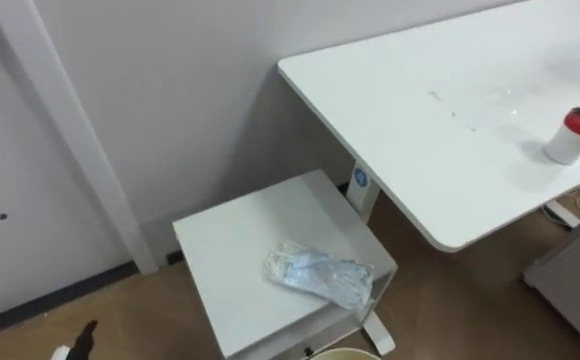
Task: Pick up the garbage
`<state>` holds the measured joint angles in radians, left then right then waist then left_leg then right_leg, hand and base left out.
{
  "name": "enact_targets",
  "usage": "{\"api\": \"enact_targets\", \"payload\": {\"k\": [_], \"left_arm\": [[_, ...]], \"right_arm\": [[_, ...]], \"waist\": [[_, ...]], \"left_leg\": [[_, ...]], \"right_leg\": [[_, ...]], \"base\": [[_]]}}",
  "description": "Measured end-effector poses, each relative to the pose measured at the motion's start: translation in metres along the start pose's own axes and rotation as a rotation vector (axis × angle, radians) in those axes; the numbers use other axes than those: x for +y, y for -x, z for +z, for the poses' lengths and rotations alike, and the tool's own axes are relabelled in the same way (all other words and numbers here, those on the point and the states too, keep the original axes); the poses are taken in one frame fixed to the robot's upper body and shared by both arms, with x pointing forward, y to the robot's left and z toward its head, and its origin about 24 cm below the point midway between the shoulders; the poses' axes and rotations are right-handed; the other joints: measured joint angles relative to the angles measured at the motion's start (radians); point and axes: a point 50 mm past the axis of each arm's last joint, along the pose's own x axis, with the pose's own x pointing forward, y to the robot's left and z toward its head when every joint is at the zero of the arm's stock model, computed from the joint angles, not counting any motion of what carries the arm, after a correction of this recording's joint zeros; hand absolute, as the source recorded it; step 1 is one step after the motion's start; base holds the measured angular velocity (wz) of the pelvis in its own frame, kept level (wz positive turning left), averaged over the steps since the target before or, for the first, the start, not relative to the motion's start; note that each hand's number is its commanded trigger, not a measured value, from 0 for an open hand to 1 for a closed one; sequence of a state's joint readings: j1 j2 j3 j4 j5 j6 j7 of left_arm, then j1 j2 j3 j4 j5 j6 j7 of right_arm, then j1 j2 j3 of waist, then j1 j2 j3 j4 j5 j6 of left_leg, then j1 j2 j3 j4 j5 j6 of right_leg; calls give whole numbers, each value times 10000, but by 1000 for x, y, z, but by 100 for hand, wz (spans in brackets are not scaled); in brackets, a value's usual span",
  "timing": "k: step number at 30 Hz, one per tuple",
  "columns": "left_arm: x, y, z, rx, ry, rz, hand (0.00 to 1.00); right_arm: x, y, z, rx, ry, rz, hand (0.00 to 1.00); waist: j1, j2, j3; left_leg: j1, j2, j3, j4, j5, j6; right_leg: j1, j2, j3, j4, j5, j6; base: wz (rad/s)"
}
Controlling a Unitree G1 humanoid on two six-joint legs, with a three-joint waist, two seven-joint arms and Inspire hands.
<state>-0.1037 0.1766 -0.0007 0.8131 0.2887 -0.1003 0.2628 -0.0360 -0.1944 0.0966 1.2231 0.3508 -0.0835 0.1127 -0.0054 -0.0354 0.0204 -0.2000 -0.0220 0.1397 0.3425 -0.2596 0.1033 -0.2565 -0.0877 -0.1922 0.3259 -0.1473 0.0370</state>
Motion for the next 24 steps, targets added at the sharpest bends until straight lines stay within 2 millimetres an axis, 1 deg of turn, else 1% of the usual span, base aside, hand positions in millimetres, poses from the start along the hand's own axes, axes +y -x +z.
{"api": "enact_targets", "payload": {"k": [2,5,8,9,10,12,13,14,15,16,17,18,20,24], "left_arm": [[3,-7,19,-814,-137,437,0],[3,-11,32,-1272,-153,779,0],[3,-19,47,-1610,-202,1030,0],[4,-20,49,-1604,-219,1039,0],[5,-23,54,-1667,-221,1096,0],[9,-27,62,-1841,-199,1403,0],[13,-30,67,-1987,-207,1657,0],[16,-31,70,-2081,-213,1758,0],[20,-34,77,-2260,-266,1967,0],[22,-35,82,-2408,-294,2128,0],[23,-35,85,-2483,-324,2187,0],[23,-36,89,-2604,-338,2269,0],[27,-38,99,-2887,-301,2544,0],[33,-42,116,-3318,-402,2858,0]], "right_arm": [[1,-2,6,-205,131,-11,100],[0,-2,8,-290,327,3,100],[2,-4,16,-507,310,-32,100],[2,-4,17,-542,304,-35,100],[3,-4,19,-624,275,-41,100],[4,-5,24,-743,212,-66,100],[5,-6,29,-821,334,-122,100],[6,-7,31,-866,398,-134,100],[7,-7,35,-953,464,-134,100],[7,-8,38,-1037,426,-134,100],[7,-8,39,-1067,432,-142,100],[6,-8,42,-1126,455,-175,100],[5,-8,47,-1305,481,-284,100],[5,-9,53,-1521,317,-400,100]], "waist": [[-194,56,38],[-225,103,63],[-485,228,158],[-502,241,165],[-547,258,178],[-584,267,187],[-739,289,201],[-786,303,218],[-904,318,268],[-1002,349,295],[-1020,353,299],[-1037,366,317],[-1250,442,375],[-1437,419,426]], "left_leg": [[-295,21,33,39,1,2],[-527,67,221,52,1,2],[-1000,110,275,192,1,1],[-1037,122,312,200,1,1],[-1110,150,450,217,1,1],[-1336,162,502,333,1,1],[-1522,161,502,394,1,1],[-1595,161,504,394,1,1],[-1712,161,516,394,1,1],[-1791,160,546,380,1,1],[-1822,160,590,375,1,1],[-1892,160,680,377,1,1],[-2118,155,722,380,1,1],[-2562,169,777,553,1,1]], "right_leg": [[-298,2,-27,-11,48,-14],[-608,17,-23,-12,111,-59],[-1051,26,-40,25,144,-97],[-1109,34,-18,29,151,-108],[-1228,33,-21,40,159,-120],[-1501,20,-29,179,167,-134],[-1688,10,-26,242,169,-139],[-1782,10,-20,266,174,-147],[-1920,13,3,293,180,-157],[-2046,14,44,343,180,-158],[-2109,17,91,362,180,-158],[-2215,28,227,368,180,-158],[-2476,18,279,412,182,-158],[-2942,26,402,565,185,-166]], "base": [[-7],[-23],[-6],[-14],[-22],[-20],[-8],[-6],[-5],[-7],[-16],[-18],[-10],[-8]]}}
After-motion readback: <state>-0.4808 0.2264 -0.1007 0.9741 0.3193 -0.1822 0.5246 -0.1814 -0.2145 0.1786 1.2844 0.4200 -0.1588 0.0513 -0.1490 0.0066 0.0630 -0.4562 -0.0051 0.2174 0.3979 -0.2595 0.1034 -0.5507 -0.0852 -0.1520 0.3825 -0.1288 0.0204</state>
